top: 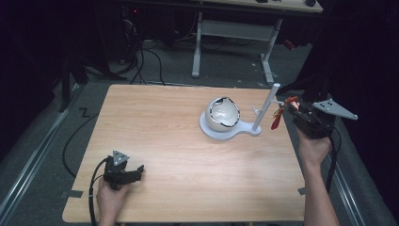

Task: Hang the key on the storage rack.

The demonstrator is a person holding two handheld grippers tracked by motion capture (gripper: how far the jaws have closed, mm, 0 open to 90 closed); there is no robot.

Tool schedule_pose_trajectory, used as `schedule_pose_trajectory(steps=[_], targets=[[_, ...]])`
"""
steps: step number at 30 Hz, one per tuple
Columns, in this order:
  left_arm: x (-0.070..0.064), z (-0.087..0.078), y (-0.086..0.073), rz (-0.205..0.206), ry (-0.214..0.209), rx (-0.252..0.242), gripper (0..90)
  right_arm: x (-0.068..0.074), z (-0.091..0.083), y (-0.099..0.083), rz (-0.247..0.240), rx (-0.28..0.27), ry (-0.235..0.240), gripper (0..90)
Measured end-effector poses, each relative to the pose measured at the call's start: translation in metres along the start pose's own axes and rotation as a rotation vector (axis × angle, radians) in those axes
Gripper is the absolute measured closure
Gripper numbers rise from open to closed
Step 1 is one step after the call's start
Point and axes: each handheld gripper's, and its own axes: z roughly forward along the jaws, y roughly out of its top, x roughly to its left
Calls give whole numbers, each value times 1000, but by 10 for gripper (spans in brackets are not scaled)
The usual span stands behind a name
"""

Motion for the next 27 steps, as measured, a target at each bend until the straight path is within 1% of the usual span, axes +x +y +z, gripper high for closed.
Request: schedule_pose_trajectory(steps=[1,7,14,27], targets=[[0,0,0,0,0,0,183,-2,3,1,8,5,-2,676],[0,0,0,0,0,0,183,-5,12,4,13,24,-12,675],[0,0,0,0,1,0,183,-6,19,2,20,40,-15,675],[0,0,0,0,0,0,183,-9,26,1,31,49,-17,676]])
